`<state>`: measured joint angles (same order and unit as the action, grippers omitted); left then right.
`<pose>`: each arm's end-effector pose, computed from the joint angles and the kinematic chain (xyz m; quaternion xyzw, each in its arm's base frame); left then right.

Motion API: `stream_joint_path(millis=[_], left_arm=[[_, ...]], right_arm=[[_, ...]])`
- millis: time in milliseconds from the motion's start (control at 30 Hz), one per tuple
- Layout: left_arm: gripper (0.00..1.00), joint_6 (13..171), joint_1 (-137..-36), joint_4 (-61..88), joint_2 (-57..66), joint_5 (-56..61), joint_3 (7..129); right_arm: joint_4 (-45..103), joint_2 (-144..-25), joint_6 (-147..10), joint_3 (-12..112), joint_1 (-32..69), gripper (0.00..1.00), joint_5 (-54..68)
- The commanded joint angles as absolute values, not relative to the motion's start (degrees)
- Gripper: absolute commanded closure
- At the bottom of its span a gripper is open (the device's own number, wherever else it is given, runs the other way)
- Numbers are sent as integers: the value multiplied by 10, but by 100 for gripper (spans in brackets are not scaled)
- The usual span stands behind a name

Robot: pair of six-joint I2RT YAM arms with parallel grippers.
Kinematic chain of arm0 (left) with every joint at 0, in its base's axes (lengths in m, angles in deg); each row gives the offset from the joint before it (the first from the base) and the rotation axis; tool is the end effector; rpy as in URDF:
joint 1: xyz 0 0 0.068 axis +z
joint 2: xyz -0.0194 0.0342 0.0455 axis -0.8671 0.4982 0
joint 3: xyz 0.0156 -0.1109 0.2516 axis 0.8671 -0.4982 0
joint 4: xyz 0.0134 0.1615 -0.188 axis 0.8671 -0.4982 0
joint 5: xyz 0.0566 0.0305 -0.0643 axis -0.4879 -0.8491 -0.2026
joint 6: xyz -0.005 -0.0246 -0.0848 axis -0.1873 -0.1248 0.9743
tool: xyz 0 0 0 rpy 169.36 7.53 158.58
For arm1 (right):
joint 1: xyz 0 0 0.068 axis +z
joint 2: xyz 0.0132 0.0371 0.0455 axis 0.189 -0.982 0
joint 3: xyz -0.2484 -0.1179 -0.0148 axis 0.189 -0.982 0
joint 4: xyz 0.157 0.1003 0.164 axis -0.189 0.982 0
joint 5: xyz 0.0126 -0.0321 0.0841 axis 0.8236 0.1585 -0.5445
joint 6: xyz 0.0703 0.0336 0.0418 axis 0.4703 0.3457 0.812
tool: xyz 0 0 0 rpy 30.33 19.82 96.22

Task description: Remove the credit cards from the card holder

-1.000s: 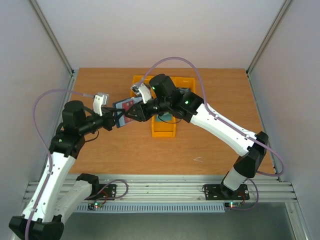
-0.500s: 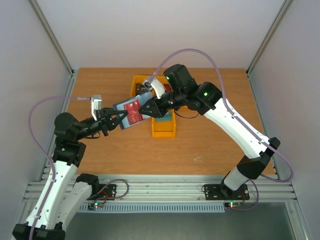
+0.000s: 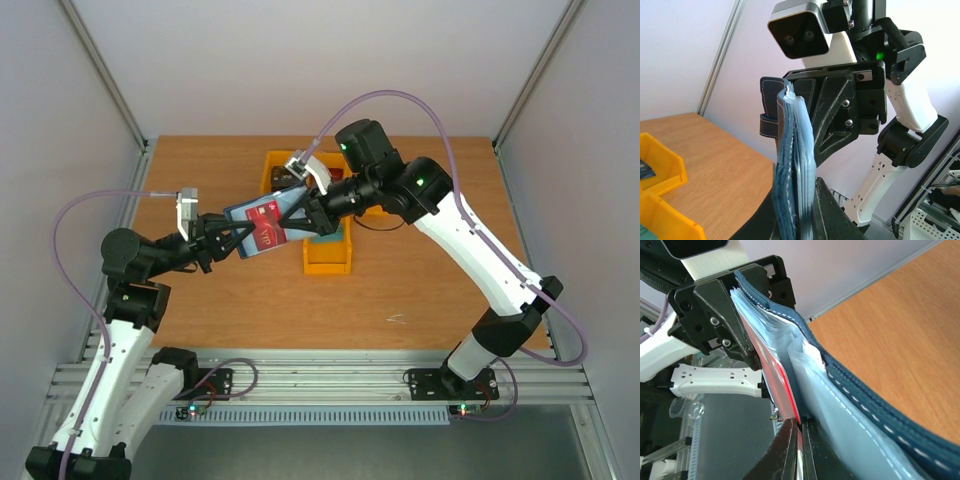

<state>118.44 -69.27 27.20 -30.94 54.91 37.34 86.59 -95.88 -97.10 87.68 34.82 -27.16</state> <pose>0.1385 -0.0917 0.3838 0.2649 0.5980 -0.5534 0.5158 0.1945 0.2743 0.4362 -0.5949 0.6122 0.3985 0.3352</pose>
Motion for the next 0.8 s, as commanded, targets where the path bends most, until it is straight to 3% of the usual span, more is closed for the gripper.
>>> stream_joint_path(millis=[0,167,267,400,567,767], left_arm=[[100,1203,-697,344,-316,564,372],[100,1207,-701,348,-314,564,371],[100,1206,-707,349,-314,564,369],[100,1207,-708,350,-315,561,366],[82,1197,-708,340,-319,567,362],[80,1155,-709,287,-323,602,369]], right_arm=[[802,-975,-957,875,356,95,-345],[793,-986,-942,880,356,93,-326],[786,-986,-937,877,356,99,-339],[780,-971,-941,868,356,99,-355],[770,-943,-948,839,348,99,-330],[776,-933,-947,838,324,99,-327]])
